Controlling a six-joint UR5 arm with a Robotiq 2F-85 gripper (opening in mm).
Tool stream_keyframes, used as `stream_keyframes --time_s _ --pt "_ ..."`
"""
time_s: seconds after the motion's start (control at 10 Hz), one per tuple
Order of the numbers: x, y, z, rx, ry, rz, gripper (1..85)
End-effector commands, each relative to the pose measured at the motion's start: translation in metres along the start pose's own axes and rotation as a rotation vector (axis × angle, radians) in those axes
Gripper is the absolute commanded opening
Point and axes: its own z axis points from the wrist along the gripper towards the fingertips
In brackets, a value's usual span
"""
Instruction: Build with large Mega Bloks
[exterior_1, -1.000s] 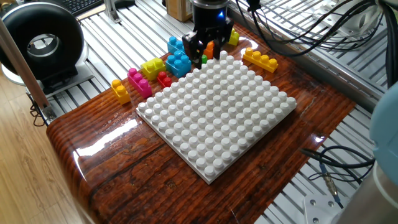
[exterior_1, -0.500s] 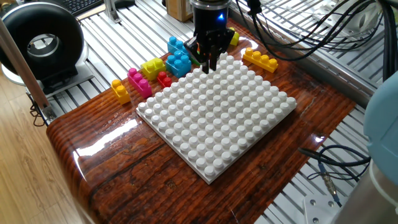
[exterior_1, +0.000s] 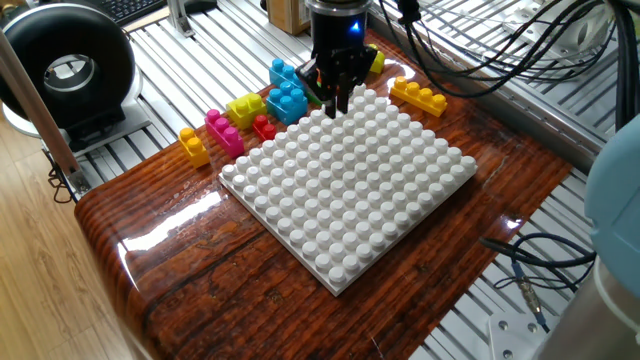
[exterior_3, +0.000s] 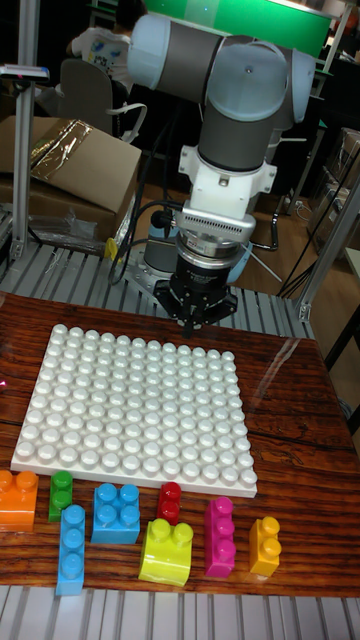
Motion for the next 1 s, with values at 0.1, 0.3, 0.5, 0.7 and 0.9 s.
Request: stream_keyframes --time_s 0.1,0.3,0.5,0.7,0.9 --pt "-0.018 -0.039 -0.001 0.134 -0.068 -0.083 8.0" --pt "-0.031 -0.038 0.003 0.113 -0.133 -0.116 31.0" --pt "-0.020 -0.041 0.009 0.097 -0.100 -0.162 45.0" --pt "-0.016 -0.043 0.007 0.087 -0.087 -0.170 49.3" --pt "-0.015 -0.041 0.009 0.063 -0.096 -0.175 51.7"
